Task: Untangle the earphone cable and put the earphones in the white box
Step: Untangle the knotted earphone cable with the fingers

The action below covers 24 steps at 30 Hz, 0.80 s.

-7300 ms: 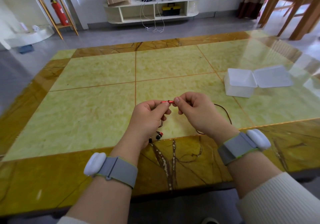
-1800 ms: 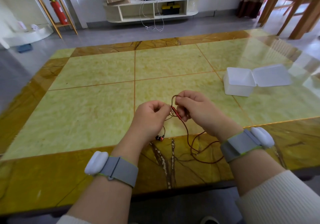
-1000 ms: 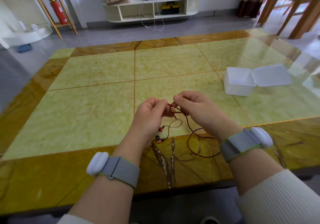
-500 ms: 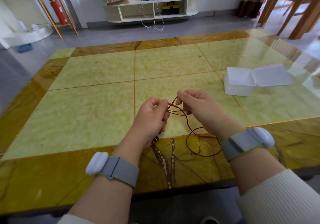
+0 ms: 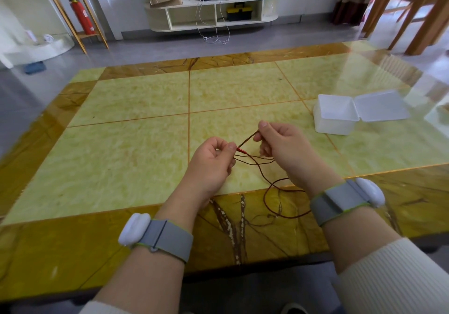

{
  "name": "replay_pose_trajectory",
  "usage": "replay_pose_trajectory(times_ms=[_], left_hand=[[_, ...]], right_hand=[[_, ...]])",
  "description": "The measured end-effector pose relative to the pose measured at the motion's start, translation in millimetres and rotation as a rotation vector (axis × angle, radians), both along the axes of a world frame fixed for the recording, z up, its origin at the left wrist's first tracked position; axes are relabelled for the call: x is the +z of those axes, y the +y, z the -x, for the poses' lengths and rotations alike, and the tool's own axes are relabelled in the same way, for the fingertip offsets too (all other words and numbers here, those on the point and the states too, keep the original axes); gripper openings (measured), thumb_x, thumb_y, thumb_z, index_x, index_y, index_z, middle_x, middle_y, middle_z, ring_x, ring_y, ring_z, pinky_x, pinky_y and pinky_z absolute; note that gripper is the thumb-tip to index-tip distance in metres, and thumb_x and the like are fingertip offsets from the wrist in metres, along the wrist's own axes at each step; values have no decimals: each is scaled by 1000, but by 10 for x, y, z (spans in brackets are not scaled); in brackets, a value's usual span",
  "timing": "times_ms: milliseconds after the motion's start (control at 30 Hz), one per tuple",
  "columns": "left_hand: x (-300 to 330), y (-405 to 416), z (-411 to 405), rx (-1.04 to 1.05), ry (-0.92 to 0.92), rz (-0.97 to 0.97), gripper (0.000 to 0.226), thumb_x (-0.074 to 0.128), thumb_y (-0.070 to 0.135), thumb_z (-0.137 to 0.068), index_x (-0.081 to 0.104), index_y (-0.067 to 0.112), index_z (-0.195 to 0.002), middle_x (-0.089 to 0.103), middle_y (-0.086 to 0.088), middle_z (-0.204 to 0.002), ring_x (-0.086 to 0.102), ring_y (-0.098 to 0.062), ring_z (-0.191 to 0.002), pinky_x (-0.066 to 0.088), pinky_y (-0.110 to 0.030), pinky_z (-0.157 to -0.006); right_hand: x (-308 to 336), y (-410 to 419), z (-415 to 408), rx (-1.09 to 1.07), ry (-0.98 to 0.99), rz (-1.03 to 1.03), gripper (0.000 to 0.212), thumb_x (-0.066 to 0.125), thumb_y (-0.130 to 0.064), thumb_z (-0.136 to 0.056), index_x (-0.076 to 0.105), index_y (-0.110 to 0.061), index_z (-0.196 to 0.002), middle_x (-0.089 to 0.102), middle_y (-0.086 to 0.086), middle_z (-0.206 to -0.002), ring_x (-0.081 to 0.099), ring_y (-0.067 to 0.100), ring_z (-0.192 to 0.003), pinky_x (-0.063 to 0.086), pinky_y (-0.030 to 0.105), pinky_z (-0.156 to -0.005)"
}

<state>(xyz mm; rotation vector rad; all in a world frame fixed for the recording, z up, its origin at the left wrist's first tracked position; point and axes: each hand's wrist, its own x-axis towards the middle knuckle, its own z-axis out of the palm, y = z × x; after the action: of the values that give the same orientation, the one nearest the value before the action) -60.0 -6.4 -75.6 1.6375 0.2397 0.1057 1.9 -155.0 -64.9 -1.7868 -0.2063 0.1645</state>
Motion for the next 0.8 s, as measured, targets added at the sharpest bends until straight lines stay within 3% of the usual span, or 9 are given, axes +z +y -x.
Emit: replay_pose_trajectory(times_ms=[67, 167, 267, 367, 467, 600, 800], left_hand=[[1, 2, -6, 22, -6, -5, 15, 52, 21, -100, 51, 13, -88, 49, 3, -56, 41, -12, -52, 37, -20, -49], [-14, 9, -15, 41, -29, -30, 16, 53, 20, -100, 51, 14, -85, 49, 7, -53, 41, -13, -51, 39, -28, -53], [-18, 13, -14, 36, -40, -70, 15, 54, 22, -99, 52, 15, -85, 50, 7, -55, 42, -13, -51, 39, -30, -54], [-25, 18, -19, 20, -43, -113, 15, 55, 22, -99, 52, 15, -85, 52, 4, -58, 43, -13, -52, 38, -31, -56], [-40, 22, -22, 9, -45, -108, 15, 55, 21, -98, 52, 16, -85, 53, 6, -57, 43, -13, -52, 38, -31, -55], [-21, 23, -6, -10, -28, -76, 15, 53, 21, -99, 51, 13, -87, 54, 4, -56, 43, -13, -50, 38, -29, -51], [16, 2, 17, -18, 30, -39, 16, 48, 24, -102, 50, 12, -91, 67, -5, -69, 61, -16, -57, 40, -26, -42]], right_hand=[[10, -18, -15, -52, 10, -43, 40, 45, -36, -102, 64, -15, -74, 50, -5, -52, 52, 15, -60, 44, 35, -71], [-8, -46, -7, -18, -39, 141, 32, 45, -36, -101, 67, -15, -92, 62, -3, -67, 58, 13, -63, 46, 29, -66], [-44, -66, 5, 58, -139, 232, 24, 51, -40, -97, 62, -31, -115, 67, -9, -97, 67, 14, -79, 52, 29, -76], [-46, -57, 18, 205, -278, 299, 37, 58, -29, -94, 57, -35, -130, 60, -17, -118, 64, 4, -93, 48, 19, -84], [-55, -43, 27, 268, -362, 375, 29, 64, -28, -90, 67, -29, -119, 68, -15, -104, 64, 2, -88, 52, 23, -81], [-32, -49, 22, 233, -384, 427, 11, 63, -32, -92, 72, -26, -89, 66, -11, -72, 59, 5, -64, 48, 26, -61], [-42, -45, -4, 141, -325, 411, 11, 52, -24, -98, 63, -26, -96, 65, -12, -79, 53, -8, -59, 35, 9, -54]])
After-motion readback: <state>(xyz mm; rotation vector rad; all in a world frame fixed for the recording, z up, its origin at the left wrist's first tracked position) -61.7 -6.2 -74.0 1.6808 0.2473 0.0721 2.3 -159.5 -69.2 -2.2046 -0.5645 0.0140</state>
